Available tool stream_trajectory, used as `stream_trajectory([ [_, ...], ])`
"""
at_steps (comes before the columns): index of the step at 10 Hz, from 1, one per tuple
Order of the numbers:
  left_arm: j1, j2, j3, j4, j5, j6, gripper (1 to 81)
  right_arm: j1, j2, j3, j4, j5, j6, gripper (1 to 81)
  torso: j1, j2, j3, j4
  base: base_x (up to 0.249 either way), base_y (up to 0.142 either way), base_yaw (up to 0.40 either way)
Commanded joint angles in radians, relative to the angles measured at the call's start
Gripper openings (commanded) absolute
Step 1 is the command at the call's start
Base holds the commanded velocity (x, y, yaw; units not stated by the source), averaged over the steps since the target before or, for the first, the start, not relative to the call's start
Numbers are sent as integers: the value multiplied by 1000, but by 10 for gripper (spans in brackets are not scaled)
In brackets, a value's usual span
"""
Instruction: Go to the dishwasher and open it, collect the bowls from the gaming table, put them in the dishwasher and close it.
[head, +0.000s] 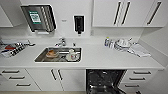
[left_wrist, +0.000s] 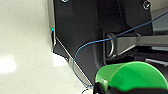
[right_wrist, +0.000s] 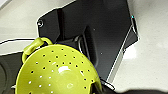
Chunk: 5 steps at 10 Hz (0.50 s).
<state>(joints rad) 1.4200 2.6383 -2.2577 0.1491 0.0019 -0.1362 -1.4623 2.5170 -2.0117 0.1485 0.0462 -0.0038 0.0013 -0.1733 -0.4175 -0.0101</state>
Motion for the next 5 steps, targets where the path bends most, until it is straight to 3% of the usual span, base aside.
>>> stream_trajectory([
  [1,-81,-157,153,-66,43,-8,10,29,-34,21,5,-63,1,10,0,0,0,0,0,0,0],
  [5,-198,-356,407,-100,58,-16,10,39,-42,27,6,-62,2,10,0,0,0,0,0,0,0],
])
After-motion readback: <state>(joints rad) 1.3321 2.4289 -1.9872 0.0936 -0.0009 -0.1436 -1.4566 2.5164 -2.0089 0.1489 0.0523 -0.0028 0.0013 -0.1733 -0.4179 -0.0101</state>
